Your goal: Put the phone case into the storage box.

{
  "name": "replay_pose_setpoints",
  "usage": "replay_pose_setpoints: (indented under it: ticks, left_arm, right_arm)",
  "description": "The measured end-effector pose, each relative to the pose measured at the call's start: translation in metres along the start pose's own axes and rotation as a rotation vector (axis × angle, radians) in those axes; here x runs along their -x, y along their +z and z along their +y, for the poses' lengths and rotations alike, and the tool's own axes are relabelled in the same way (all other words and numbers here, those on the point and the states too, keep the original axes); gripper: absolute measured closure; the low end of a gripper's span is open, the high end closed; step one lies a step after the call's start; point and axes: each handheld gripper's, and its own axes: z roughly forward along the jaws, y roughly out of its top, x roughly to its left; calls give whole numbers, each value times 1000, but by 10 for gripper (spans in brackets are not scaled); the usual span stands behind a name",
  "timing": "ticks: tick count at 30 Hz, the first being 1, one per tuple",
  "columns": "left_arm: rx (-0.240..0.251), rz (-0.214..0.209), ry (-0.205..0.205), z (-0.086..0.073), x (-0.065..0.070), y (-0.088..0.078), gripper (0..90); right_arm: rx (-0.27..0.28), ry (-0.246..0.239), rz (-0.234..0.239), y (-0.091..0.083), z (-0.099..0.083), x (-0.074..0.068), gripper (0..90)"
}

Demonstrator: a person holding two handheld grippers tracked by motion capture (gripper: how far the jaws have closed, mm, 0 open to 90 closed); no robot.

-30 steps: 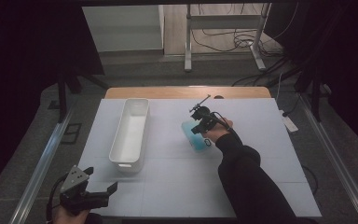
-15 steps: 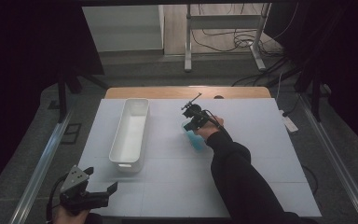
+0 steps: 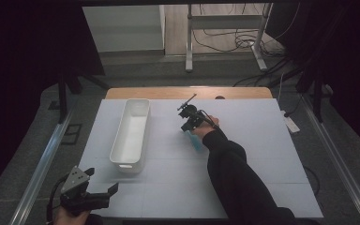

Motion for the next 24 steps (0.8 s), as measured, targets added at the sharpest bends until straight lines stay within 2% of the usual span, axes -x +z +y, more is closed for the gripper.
replay_pose_setpoints:
  ticks: [8, 24]
  left_arm:
    - [-10, 1, 7, 0, 0, 1, 6]
    - [-16, 4, 13, 1, 1, 1, 7]
  right_arm:
    - [-8, -8, -10, 7, 4, -1, 893]
    - [-20, 11, -39, 3, 1, 11, 892]
